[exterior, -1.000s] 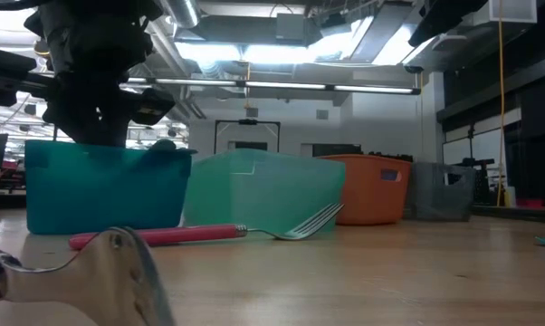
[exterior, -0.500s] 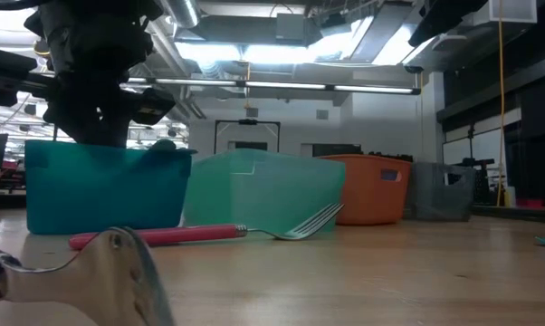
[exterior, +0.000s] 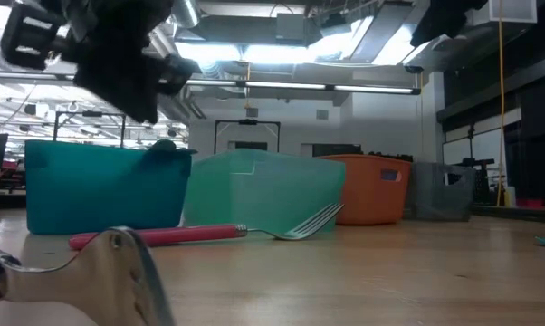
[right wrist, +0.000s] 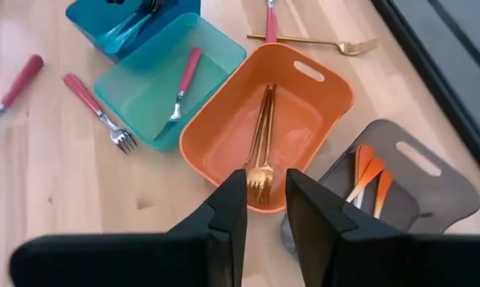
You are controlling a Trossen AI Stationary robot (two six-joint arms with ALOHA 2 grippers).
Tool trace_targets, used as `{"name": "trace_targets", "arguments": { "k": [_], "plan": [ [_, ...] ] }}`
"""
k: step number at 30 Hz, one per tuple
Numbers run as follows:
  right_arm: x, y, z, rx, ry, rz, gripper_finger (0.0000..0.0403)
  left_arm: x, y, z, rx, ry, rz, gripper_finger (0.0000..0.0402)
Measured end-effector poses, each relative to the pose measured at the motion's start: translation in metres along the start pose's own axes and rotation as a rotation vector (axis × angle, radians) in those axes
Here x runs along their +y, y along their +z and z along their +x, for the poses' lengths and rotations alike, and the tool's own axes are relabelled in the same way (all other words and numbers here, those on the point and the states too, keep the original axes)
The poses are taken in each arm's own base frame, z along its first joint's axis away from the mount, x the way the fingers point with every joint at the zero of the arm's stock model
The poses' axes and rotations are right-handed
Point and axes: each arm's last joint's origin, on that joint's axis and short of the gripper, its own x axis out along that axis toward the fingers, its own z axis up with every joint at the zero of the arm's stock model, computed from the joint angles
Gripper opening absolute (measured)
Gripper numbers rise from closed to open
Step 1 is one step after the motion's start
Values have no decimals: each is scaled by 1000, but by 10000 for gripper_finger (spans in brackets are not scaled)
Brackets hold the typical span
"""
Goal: Sort silverware by color (type)
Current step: Put the blue fork into the blue bin
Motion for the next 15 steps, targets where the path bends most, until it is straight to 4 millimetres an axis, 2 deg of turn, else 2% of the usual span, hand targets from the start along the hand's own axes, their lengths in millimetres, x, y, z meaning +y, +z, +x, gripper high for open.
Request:
{"name": "trace_targets", "arguments": {
  "k": [8, 15],
  "plan": [
    [3, 0, 4, 37, 68, 72, 81, 10, 19, -9, -77, 132, 4, 54],
    [10, 2, 24, 119, 80, 115, 81, 14, 25, -10, -132, 192, 2, 54]
  ]
}}
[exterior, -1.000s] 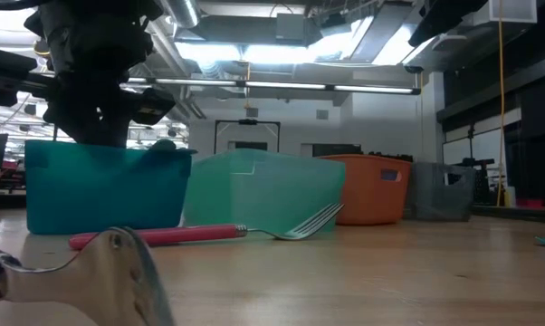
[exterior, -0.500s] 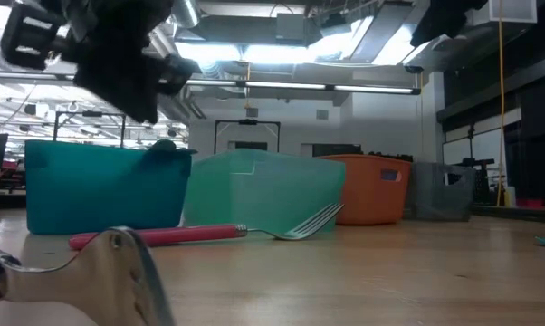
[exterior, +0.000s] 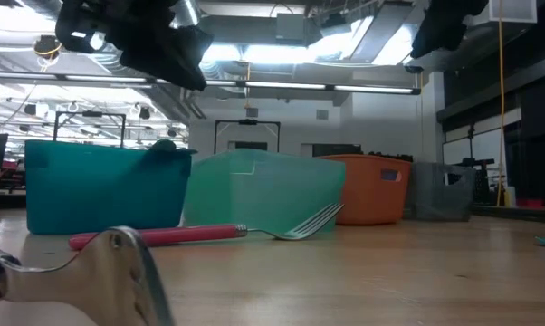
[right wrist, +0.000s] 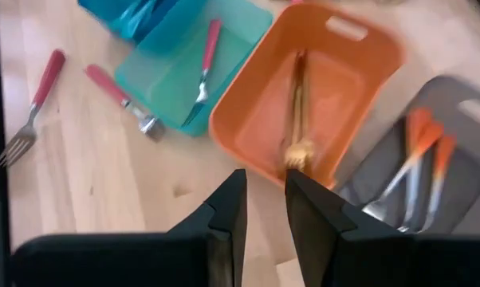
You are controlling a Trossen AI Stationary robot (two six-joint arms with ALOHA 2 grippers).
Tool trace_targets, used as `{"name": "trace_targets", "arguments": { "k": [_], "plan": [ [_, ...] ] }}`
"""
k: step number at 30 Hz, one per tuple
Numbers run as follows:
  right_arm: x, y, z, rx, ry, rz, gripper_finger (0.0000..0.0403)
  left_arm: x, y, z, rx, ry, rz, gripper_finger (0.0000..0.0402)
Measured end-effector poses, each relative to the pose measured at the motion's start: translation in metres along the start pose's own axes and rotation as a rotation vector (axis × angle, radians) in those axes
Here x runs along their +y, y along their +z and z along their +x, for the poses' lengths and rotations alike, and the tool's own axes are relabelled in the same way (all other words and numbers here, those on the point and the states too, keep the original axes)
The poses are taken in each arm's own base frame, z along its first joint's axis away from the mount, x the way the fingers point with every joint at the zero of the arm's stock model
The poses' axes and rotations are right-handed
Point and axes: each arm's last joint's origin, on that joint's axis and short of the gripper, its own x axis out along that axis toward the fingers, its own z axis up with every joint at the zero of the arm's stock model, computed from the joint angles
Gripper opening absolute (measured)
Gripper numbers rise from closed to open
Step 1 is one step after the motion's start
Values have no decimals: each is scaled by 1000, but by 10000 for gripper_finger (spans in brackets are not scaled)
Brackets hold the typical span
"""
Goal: Sort silverware by color (type)
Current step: Put the blue fork into the blue bin
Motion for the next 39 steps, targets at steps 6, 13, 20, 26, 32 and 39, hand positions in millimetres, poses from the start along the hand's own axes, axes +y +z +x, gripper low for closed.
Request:
{"name": "trace_targets", "arguments": {
  "k": [6, 13, 20, 26, 32, 39],
  "plan": [
    [13, -1, 22, 124, 79, 10, 81, 0, 1, 0, -10, 4, 0, 54],
    [50, -19, 38, 221, 90, -32, 81, 0, 1, 0, -10, 4, 0, 54],
    [89, -46, 44, 278, 64, 37, 81, 0, 1, 0, -12, -4, 0, 54],
    [116, -72, 48, 313, 30, 68, 81, 0, 1, 0, -12, -5, 0, 54],
    [137, -97, 55, 355, -4, 67, 81, 0, 1, 0, -11, -5, 0, 54],
    [154, -121, 68, 404, -47, 19, 81, 0, 1, 0, -11, -5, 0, 54]
  ]
}}
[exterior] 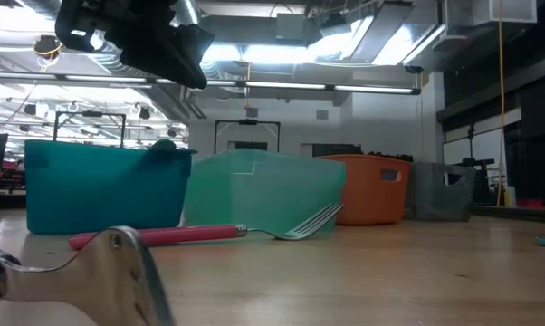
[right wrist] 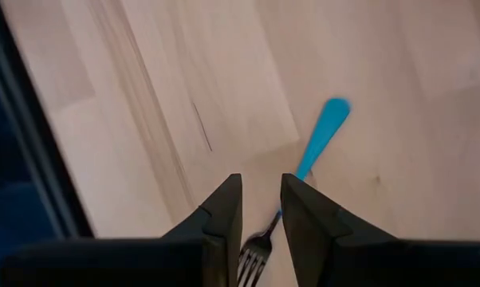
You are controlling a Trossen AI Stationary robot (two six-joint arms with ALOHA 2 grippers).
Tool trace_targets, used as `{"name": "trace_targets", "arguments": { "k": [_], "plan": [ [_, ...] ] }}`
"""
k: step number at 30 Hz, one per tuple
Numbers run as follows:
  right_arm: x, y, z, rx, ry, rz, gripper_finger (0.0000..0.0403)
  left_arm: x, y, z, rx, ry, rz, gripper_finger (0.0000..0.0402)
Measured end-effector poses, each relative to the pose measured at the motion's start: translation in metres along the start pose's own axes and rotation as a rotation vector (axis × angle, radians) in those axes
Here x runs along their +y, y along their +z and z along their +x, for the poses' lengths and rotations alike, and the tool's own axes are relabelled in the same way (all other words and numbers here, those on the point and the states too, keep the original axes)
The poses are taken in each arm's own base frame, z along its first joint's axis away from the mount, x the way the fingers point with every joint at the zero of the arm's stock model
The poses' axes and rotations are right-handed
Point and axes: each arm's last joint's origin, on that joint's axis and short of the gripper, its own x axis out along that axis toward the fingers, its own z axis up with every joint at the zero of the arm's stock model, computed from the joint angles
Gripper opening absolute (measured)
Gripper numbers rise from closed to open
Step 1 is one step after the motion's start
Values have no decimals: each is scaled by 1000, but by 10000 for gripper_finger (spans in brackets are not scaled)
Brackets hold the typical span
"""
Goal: Sort silverware by color (type)
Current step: Put the blue fork into the blue bin
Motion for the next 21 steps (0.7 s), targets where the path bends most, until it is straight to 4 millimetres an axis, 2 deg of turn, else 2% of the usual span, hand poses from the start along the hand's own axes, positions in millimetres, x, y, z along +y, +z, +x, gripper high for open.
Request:
{"name": "trace_targets", "arguments": {
  "k": [13, 21],
  "plan": [
    [11, -13, 39, 137, -119, 79, 81, 0, 0, 0, 0, 0, 0, 54],
    [3, -16, 41, 165, -192, 71, 81, 0, 0, 0, 0, 0, 0, 54]
  ]
}}
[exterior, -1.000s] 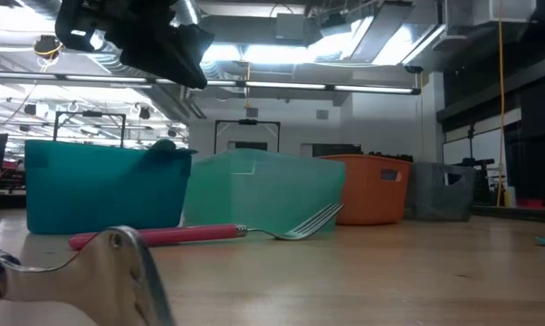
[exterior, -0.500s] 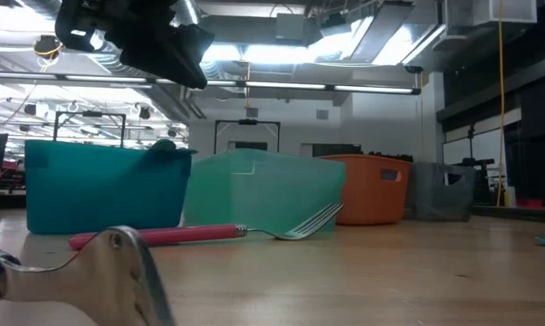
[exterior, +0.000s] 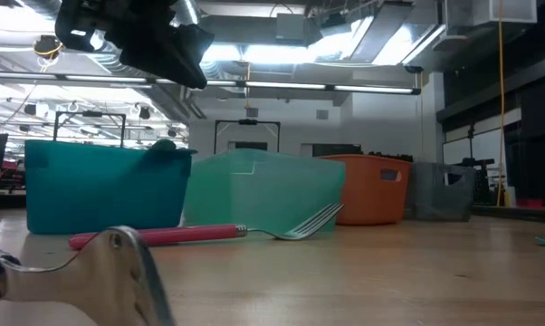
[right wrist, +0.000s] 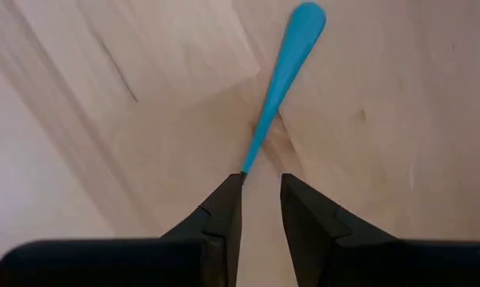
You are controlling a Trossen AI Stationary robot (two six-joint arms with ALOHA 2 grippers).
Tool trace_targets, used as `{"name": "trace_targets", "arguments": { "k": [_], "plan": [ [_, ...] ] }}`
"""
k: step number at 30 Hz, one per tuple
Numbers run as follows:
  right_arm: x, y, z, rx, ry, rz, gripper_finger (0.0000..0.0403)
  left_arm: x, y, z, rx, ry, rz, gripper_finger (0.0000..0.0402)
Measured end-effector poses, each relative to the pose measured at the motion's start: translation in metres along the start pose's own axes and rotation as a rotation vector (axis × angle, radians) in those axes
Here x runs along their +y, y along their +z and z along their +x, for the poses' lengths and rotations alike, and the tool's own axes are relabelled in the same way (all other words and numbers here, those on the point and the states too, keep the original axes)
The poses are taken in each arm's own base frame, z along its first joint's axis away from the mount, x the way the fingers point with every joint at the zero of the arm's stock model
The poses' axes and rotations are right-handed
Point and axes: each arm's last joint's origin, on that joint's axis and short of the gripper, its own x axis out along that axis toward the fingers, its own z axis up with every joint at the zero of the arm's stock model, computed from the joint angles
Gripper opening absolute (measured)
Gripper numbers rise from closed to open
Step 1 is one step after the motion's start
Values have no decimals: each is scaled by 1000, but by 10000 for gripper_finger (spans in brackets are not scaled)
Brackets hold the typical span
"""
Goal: Sort silverware by color (type)
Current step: Put the blue fork into the blue bin
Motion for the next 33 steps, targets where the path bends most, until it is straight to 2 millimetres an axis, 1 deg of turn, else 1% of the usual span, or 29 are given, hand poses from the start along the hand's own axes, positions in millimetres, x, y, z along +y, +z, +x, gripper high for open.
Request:
{"name": "trace_targets", "arguments": {
  "k": [3, 8, 11, 15, 25, 28, 33],
  "plan": [
    [-2, -2, 12, -3, 13, 12, 81, 0, 0, 0, 0, 0, 0, 54],
    [-5, -7, 39, 17, 105, 32, 81, 0, 0, 0, 0, 0, 0, 54],
    [-9, -9, 47, 14, 123, 38, 81, 0, 0, 0, 0, 0, 0, 54],
    [-13, -10, 50, 19, 108, 38, 81, 0, 0, 0, 0, 0, 0, 54],
    [-13, -10, 51, 19, 107, 32, 79, 0, 0, 0, 0, 0, 0, 54],
    [-13, -10, 52, 19, 106, 32, 63, 0, 0, 0, 0, 0, 0, 54],
    [-13, -10, 52, 20, 105, 31, 16, 0, 0, 0, 0, 0, 0, 54]
  ]
}}
